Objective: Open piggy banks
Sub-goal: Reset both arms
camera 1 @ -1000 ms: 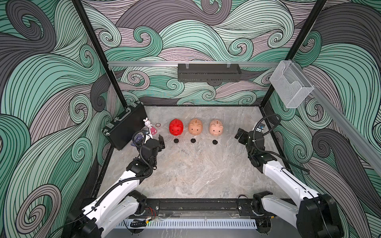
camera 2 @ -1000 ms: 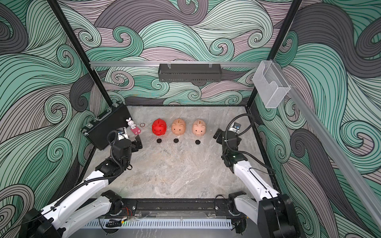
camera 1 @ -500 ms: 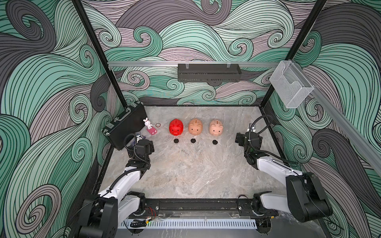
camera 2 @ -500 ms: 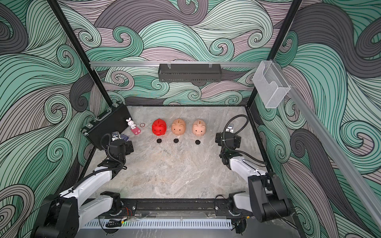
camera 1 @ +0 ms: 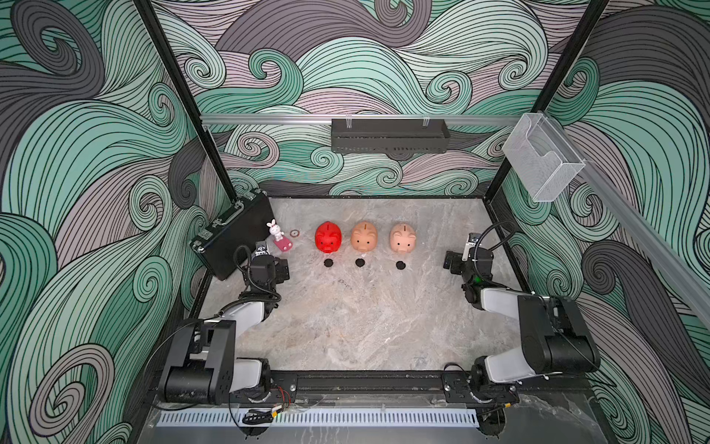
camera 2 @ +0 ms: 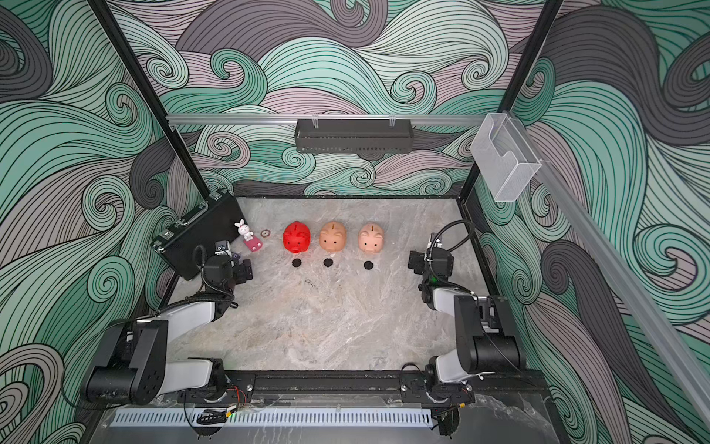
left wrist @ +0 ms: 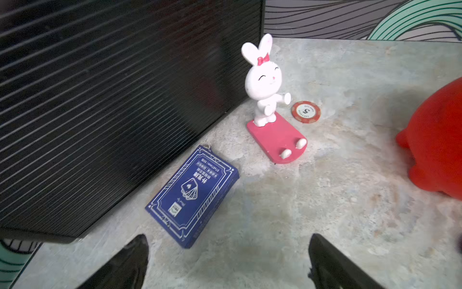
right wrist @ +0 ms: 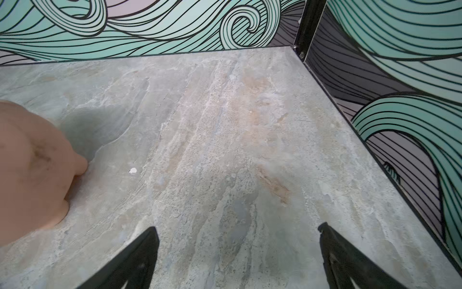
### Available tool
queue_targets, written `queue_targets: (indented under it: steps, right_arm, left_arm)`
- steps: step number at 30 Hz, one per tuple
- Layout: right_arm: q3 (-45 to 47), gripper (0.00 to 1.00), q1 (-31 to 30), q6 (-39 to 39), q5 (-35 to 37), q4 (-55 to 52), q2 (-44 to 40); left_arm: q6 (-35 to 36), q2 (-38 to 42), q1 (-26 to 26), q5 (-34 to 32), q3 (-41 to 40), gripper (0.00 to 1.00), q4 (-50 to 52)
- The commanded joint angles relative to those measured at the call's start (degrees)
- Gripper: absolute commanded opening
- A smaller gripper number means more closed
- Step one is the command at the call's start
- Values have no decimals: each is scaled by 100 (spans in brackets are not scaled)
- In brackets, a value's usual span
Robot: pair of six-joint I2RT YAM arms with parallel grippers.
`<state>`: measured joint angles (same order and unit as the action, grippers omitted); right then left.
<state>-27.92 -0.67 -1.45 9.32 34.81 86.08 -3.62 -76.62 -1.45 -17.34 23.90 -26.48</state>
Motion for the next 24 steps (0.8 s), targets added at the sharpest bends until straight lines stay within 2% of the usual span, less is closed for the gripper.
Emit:
queue_targets:
  steps: [1, 5, 8, 11, 24]
  right_arm:
    - [-15, 99, 18, 75, -492, 285, -16]
    - [336, 99, 66, 68, -668, 962, 25]
    - [661, 99, 67, 143, -813, 1939, 299]
    - [527, 99, 67, 160, -844, 1464, 190]
    - [466, 99, -85, 304, -651, 1374, 202]
  left_arm:
    - [149, -270, 171, 583, 207, 99, -732]
    - [64, -851, 350, 868, 295, 99, -1033]
    - [126, -1125, 366, 873, 292, 99, -1286]
    - [88, -1111, 366, 847, 326, 98, -1207]
    - [59, -1116, 365, 846, 391, 98, -1061]
